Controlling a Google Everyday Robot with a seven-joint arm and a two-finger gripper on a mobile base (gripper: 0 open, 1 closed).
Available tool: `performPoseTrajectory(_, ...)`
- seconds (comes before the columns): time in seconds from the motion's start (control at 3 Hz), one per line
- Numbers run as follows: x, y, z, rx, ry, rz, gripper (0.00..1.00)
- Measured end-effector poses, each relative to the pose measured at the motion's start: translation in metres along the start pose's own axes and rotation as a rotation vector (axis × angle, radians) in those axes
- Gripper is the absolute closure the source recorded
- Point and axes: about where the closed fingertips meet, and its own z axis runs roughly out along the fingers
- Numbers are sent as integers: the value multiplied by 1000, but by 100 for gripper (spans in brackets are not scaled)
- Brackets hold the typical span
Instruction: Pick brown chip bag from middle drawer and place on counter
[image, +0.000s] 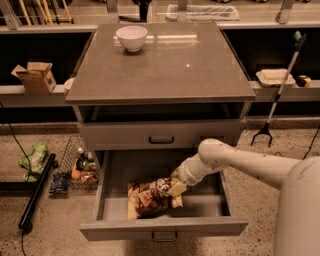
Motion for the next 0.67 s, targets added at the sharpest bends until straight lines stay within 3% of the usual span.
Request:
performPoseTrajectory(0.33,0,4,-20,23,-70,9,87)
performPoseTrajectory(0.67,2,6,-63,101,-118,23,100)
